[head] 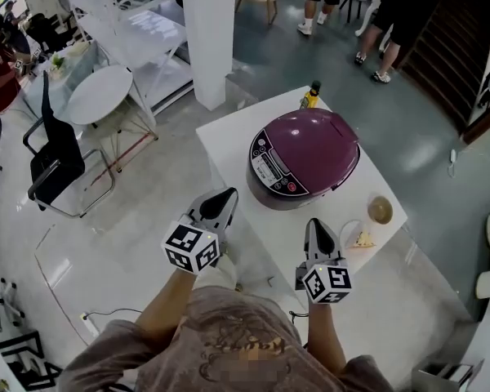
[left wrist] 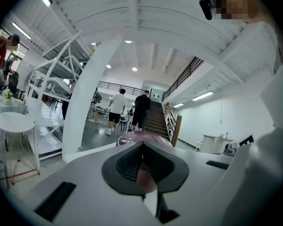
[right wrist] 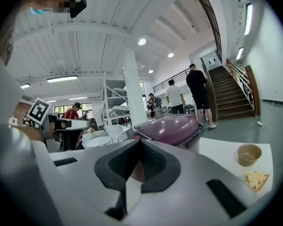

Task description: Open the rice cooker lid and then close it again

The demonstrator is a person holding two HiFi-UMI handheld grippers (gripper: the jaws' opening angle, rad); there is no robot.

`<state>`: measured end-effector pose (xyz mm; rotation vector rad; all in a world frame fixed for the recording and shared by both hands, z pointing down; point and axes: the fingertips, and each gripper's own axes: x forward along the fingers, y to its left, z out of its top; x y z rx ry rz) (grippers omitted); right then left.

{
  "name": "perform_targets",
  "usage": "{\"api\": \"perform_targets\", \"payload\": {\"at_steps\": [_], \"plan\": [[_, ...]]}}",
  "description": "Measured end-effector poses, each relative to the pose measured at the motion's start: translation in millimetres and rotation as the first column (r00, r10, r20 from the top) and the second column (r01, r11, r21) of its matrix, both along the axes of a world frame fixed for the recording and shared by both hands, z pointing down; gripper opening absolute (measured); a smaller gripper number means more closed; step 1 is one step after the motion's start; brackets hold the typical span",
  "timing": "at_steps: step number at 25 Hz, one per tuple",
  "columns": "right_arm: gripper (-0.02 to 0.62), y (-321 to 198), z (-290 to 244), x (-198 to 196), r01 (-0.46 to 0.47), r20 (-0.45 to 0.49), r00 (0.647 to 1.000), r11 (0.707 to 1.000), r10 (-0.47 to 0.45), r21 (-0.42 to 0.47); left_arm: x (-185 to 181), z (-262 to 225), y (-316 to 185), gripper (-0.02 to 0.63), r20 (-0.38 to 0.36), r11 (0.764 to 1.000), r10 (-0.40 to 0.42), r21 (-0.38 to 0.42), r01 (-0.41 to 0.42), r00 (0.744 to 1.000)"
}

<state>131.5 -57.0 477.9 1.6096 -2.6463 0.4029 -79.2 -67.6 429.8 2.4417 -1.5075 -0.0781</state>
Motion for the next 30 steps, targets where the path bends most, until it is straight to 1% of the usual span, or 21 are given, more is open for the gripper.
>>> {"api": "perform_targets", "payload": {"at_steps": [7,14,18,25,30], "plan": [[0.002,-38,-2,14,-0.088,0.005,0.996,0.996,0.088,-0.002,19,-6,-53,0.021,0.004,0.995,0.097,0.005,-0.097,0.995],[0.002,-66,-5,21,-0.181,-0.004,0.983,0.983,0.181,-0.005,33,-9,-106,0.021,0.004,0.978,0.209,0.002,-0.209,0.978],[0.002,-77,-6,19,-0.235,-0.007,0.972,0.972,0.235,-0.001,43,-6,-129,0.021,0.011,0.96,0.281,0.0,-0.281,0.96],[0.002,-86,-4,21,-0.322,-0.027,0.946,0.947,0.322,-0.006,59,1,-152,0.021,-0.004,0.918,0.396,-0.008,-0.396,0.918],[0.002,-94,-9,18,-0.34,-0.042,0.94,0.941,0.339,0.002,65,5,-163,0.021,-0.011,0.894,0.448,-0.025,-0.448,0.894]]}}
